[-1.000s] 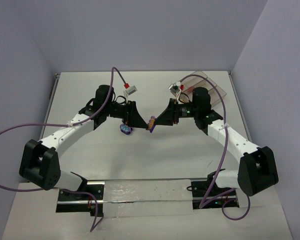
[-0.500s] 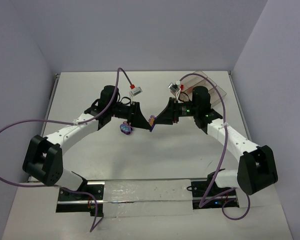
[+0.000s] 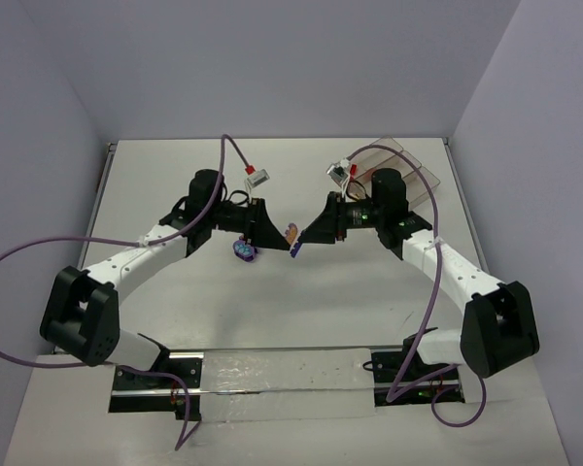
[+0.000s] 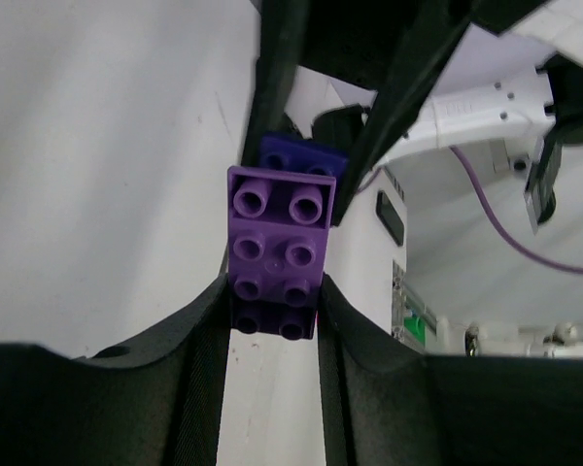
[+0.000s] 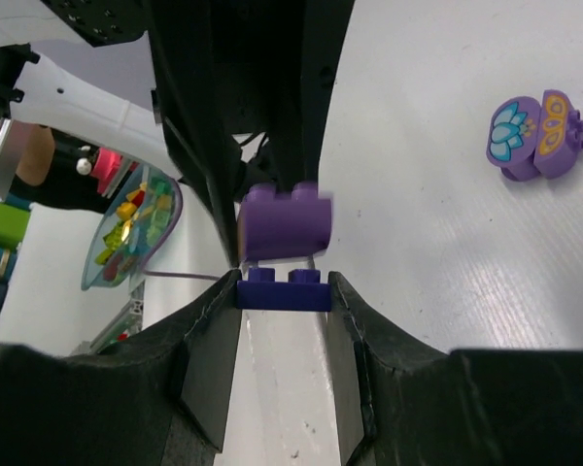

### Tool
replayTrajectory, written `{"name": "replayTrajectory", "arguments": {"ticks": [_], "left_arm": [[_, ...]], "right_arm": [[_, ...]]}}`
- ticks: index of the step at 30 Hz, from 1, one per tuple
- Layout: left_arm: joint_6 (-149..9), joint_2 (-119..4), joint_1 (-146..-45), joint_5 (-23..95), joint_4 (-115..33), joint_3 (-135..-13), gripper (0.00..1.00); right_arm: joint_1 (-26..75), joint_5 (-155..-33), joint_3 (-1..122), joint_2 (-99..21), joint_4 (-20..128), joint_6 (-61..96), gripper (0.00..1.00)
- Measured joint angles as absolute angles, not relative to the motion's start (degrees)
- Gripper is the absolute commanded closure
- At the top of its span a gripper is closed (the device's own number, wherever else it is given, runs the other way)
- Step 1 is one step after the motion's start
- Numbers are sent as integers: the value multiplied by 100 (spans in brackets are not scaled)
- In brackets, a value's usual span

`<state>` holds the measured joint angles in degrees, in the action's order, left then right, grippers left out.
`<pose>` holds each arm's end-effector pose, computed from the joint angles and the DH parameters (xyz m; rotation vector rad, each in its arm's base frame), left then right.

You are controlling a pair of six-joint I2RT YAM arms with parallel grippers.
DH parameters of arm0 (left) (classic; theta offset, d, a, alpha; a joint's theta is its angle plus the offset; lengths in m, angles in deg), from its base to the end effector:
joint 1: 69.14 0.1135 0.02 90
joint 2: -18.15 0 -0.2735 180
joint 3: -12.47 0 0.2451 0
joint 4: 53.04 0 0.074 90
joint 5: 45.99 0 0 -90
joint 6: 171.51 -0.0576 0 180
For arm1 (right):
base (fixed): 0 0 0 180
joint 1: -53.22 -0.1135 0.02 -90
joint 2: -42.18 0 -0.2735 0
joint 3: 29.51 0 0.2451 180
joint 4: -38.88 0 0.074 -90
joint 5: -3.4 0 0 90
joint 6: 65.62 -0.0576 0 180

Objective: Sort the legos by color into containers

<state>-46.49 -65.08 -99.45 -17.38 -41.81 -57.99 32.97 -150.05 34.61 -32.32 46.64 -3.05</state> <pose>0.2504 -0.2049 0.2896 0.7077 2.0876 -1.7488 0.2475 0.1462 0.3018 -0.7085 1.8906 1.5816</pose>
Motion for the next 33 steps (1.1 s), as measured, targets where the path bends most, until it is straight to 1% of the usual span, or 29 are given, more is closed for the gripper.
{"name": "replayTrajectory", "arguments": {"ticks": [6, 10, 14, 17, 20, 23, 26, 28, 33], "left_arm": [[-4193, -6147, -9238, -1247, -4388, -5467, 100], [-4095, -5991, -9142, -1021, -4529, -5463, 100], [-4062, -5954, -9147, -712, -4472, -5463, 100], [-4113, -5947, -9147, -358, -4234, -5465, 100], [-4170, -5922, -9147, -63, -3939, -5467, 100], [-4198, -5826, -9150, 157, -3681, -5467, 100], [-4275, -5670, -9172, 375, -3425, -5486, 100], [-4322, -5607, -9226, 528, -3281, -5557, 100], [-4406, -5589, -9436, 880, -3048, -5735, 100]], "right_arm": [[3360, -14731, 3385, -3186, 5310, 171, 100], [3362, -14353, 3385, -3186, 5710, 353, 100], [3440, -13023, 3457, -3188, 6208, 266, 100], [3657, -11566, 3556, -3183, 6569, -93, 100], [4131, -10115, 3581, -3126, 6758, -501, 100], [4657, -9071, 3618, -3061, 6836, -731, 100], [5008, -8473, 3882, -3166, 6948, -798, 100], [5150, -8225, 4283, -3425, 7001, -800, 100], [5428, -7993, 5093, -4160, 6977, -794, 100]]}}
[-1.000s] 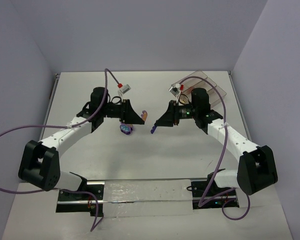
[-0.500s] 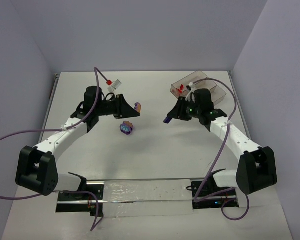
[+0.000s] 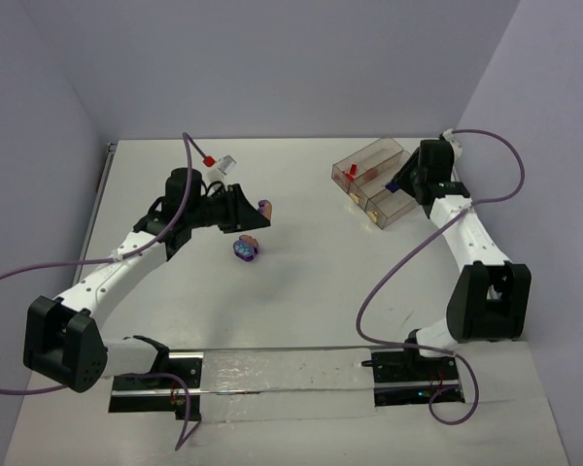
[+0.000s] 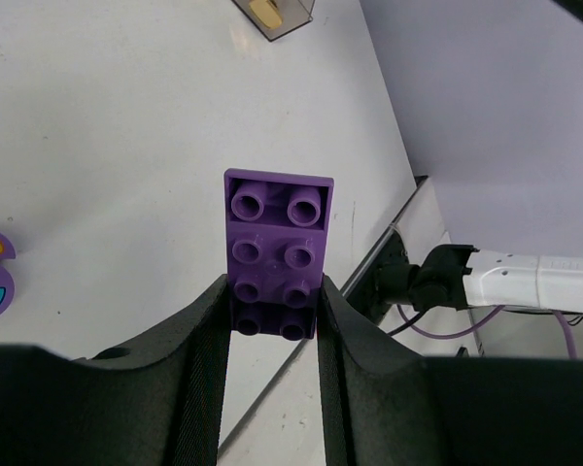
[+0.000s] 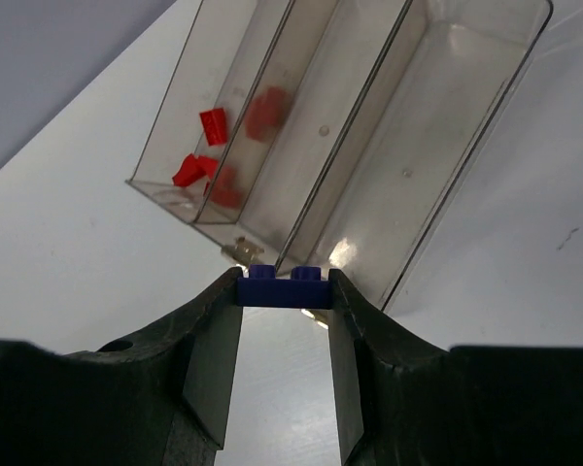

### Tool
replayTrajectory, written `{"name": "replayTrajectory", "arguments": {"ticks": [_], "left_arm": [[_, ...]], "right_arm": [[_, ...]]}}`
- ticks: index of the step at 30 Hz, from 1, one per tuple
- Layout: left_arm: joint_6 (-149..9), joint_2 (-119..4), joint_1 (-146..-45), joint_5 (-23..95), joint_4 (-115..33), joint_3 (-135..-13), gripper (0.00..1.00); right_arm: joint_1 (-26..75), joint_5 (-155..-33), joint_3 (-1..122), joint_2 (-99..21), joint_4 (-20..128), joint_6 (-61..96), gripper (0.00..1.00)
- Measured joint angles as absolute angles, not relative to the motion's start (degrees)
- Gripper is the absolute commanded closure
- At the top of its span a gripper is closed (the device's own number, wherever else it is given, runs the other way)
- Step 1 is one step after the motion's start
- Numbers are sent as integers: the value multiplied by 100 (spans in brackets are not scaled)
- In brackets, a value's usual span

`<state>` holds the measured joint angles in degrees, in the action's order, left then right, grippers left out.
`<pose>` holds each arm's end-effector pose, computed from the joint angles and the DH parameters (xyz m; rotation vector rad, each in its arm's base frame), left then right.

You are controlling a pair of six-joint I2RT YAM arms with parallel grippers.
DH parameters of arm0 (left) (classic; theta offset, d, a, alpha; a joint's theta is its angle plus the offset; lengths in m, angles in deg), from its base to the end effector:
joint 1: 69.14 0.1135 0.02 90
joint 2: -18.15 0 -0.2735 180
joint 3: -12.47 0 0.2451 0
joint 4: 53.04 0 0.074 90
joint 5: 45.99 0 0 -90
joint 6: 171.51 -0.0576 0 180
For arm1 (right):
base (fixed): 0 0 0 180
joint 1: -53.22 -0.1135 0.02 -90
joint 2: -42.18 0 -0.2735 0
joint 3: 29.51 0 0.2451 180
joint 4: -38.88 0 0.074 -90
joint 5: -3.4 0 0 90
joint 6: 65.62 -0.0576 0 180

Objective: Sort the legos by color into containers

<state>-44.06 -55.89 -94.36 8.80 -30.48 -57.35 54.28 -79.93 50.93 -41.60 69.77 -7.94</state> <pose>0.2548 -0.1567 0.3039 0.1896 2.1953 -1.2783 0.3434 -0.0130 0.2973 0.6869 2.0580 0.1875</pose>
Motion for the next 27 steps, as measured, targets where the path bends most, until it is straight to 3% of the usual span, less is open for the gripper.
{"name": "replayTrajectory", "arguments": {"ticks": [13, 25, 27], "left_arm": [[-4530, -5589, -9565, 1361, -2584, -5915, 100], [-4623, -5589, -9649, 1562, -2364, -6005, 100], [-4625, -5587, -9653, 1602, -2326, -6005, 100]], "right_arm": [[5649, -8135, 6193, -5474, 7141, -704, 99], [5649, -8709, 6995, -6734, 7257, -588, 82], [5649, -8805, 7099, -6896, 7302, -575, 75]]}}
